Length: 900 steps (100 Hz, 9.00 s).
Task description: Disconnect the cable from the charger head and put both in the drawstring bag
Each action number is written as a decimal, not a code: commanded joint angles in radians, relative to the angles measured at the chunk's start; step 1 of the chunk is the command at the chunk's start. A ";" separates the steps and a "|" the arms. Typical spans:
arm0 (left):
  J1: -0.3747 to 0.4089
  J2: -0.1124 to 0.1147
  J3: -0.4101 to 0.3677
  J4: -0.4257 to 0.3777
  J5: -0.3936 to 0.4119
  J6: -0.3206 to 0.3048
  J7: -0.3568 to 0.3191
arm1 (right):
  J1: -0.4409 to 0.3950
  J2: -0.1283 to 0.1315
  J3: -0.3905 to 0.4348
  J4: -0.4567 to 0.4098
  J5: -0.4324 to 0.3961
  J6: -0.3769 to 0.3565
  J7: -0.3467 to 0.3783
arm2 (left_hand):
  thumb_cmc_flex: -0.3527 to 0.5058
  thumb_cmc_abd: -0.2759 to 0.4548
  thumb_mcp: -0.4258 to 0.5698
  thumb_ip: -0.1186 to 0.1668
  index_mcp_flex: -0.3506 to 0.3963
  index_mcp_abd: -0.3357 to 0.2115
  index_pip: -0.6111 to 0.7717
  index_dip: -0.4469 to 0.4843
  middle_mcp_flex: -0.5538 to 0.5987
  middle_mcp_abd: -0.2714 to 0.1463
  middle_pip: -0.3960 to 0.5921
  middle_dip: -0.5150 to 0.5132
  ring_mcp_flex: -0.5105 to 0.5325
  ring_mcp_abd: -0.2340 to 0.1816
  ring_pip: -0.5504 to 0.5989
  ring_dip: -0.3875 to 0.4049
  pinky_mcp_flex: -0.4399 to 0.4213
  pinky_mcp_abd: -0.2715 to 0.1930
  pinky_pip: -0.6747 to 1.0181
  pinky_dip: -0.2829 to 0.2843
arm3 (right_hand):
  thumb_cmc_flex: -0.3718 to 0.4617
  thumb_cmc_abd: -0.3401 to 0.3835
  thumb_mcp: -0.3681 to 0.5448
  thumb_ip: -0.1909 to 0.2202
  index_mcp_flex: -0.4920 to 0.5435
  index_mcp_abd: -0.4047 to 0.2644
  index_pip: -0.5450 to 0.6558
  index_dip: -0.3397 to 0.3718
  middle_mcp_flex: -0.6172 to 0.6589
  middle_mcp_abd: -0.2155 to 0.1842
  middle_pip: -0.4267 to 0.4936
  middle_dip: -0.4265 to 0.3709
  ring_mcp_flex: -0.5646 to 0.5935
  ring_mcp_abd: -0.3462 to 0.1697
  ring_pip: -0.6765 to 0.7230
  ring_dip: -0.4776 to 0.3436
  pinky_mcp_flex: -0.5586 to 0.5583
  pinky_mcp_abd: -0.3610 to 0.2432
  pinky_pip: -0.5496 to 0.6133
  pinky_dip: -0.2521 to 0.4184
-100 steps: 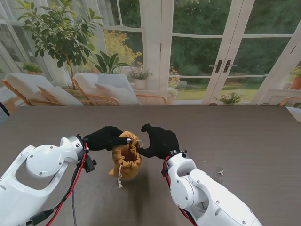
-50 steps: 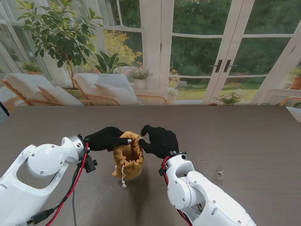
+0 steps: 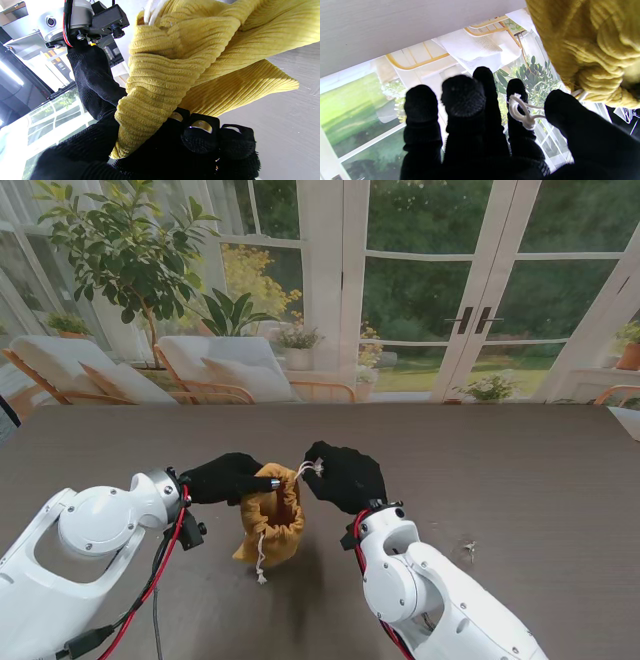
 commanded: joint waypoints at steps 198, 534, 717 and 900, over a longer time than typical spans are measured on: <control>0.012 0.005 -0.010 -0.023 -0.003 0.050 -0.047 | -0.010 -0.071 -0.023 0.103 0.182 -0.117 -0.129 | 0.054 0.017 -0.081 0.017 0.002 0.041 -0.022 -0.014 -0.017 0.028 -0.014 -0.020 -0.014 0.045 -0.011 -0.001 -0.008 -0.015 0.001 0.029 | -0.036 0.069 -0.053 -0.066 0.148 -0.136 0.079 -0.023 0.158 0.007 0.003 0.013 0.030 0.066 0.128 0.028 0.297 0.095 0.079 -0.006; 0.017 0.009 -0.012 -0.026 -0.004 0.065 -0.065 | 0.114 -0.096 -0.081 0.208 -0.028 -0.076 -0.366 | 0.106 0.035 -0.156 0.026 -0.012 0.053 -0.043 -0.032 -0.030 0.043 -0.036 -0.034 -0.037 0.067 -0.044 -0.005 -0.038 -0.006 -0.030 0.026 | 0.148 -0.250 0.260 -0.091 0.079 0.201 0.492 -0.063 0.403 -0.017 0.082 0.002 0.034 -0.020 0.346 0.119 0.431 0.036 0.224 -0.057; 0.142 -0.043 -0.064 -0.089 0.055 0.065 0.190 | 0.125 -0.004 -0.023 0.056 -0.220 -0.094 -0.212 | 0.115 -0.089 -0.230 0.029 -0.173 0.030 -0.592 -0.370 -0.257 0.124 -0.558 -0.449 -0.329 0.173 -0.688 -0.191 -0.343 -0.031 -0.254 -0.194 | 0.082 -0.323 0.433 0.005 0.158 0.154 0.528 0.171 0.412 -0.042 0.333 0.064 0.037 -0.107 0.468 0.193 0.470 -0.077 0.379 -0.027; 0.327 -0.064 0.111 -0.104 0.479 0.071 0.456 | 0.114 0.027 -0.004 -0.042 -0.188 -0.001 0.038 | -0.042 -0.320 -0.049 0.022 -0.209 -0.073 -0.576 -0.537 -0.327 0.030 -0.271 -0.223 -0.219 -0.014 -0.318 -0.099 -0.162 -0.103 -0.123 -0.073 | 0.106 -0.305 0.390 0.024 0.162 0.140 0.465 0.199 0.410 -0.024 0.282 0.051 0.037 -0.111 0.465 0.189 0.470 -0.077 0.381 -0.037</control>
